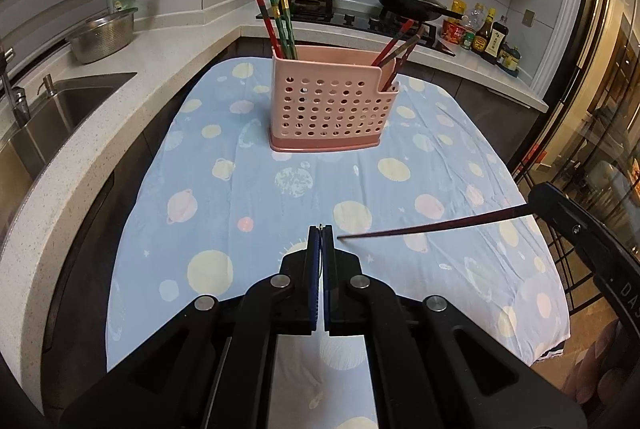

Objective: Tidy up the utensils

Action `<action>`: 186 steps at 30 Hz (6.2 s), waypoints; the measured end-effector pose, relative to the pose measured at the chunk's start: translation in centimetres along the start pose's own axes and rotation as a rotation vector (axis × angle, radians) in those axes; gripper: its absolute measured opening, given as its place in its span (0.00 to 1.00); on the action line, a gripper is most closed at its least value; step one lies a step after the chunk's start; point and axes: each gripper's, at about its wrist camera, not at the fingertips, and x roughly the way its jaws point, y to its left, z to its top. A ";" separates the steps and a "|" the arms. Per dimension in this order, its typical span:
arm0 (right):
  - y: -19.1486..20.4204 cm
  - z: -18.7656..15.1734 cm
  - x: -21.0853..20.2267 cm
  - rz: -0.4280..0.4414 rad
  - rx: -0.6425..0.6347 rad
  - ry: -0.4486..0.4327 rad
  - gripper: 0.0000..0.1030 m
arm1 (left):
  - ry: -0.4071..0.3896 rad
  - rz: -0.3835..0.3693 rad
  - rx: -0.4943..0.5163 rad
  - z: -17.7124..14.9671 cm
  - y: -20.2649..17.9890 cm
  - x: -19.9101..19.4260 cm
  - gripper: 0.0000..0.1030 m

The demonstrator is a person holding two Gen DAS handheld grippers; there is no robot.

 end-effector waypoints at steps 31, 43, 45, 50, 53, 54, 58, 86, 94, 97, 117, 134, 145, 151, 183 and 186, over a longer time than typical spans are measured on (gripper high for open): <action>1.8 20.3 4.3 0.021 -0.056 -0.292 0.07 | -0.247 -0.072 0.018 19.1 0.0 -1.1 0.01; 1.3 23.5 11.4 -0.029 -0.062 -0.274 0.07 | -0.199 -0.078 -0.012 22.2 0.6 3.7 0.01; 1.1 23.1 12.6 -0.034 -0.061 -0.251 0.07 | -0.186 -0.071 -0.014 22.3 0.7 4.7 0.01; 0.5 21.8 15.2 -0.039 -0.057 -0.197 0.07 | -0.151 -0.060 -0.018 22.2 1.1 6.9 0.01; 0.5 21.1 16.2 -0.044 -0.066 -0.173 0.07 | -0.130 -0.051 -0.017 21.8 1.1 7.9 0.01; 0.5 20.9 16.5 -0.045 -0.067 -0.166 0.07 | -0.124 -0.049 -0.019 21.7 1.1 8.2 0.01; 0.6 20.4 17.3 -0.052 -0.076 -0.148 0.07 | -0.110 -0.039 -0.022 21.4 1.3 9.0 0.01; 1.0 15.9 10.0 -0.108 -0.083 -0.127 0.56 | -0.202 0.156 0.025 17.5 0.0 3.4 0.75; 0.9 12.2 6.2 -0.138 -0.082 -0.095 0.61 | -0.219 0.187 0.045 14.2 -0.6 0.6 0.87; 1.1 10.5 5.3 -0.142 -0.091 -0.080 0.63 | -0.214 0.196 0.049 12.8 -0.9 0.0 0.90; 0.6 4.0 2.6 -0.187 -0.089 0.025 0.67 | -0.144 0.249 0.067 6.1 -1.6 -1.3 0.93; -0.6 1.2 1.7 -0.225 -0.105 0.058 0.93 | -0.081 0.277 0.052 3.0 -0.7 -0.3 0.93; -1.0 0.4 1.2 -0.234 -0.100 0.038 0.93 | -0.087 0.300 0.064 2.3 -1.0 -0.6 0.93; -0.9 -0.1 1.5 -0.230 -0.101 0.058 0.93 | -0.084 0.308 0.065 2.1 -1.1 -0.6 0.93; -1.4 -0.9 1.9 -0.230 -0.078 0.087 0.93 | -0.051 0.308 0.037 1.2 -0.6 0.0 0.93; -1.5 -0.9 1.9 -0.232 -0.077 0.088 0.93 | -0.049 0.314 0.037 1.0 -0.4 0.2 0.93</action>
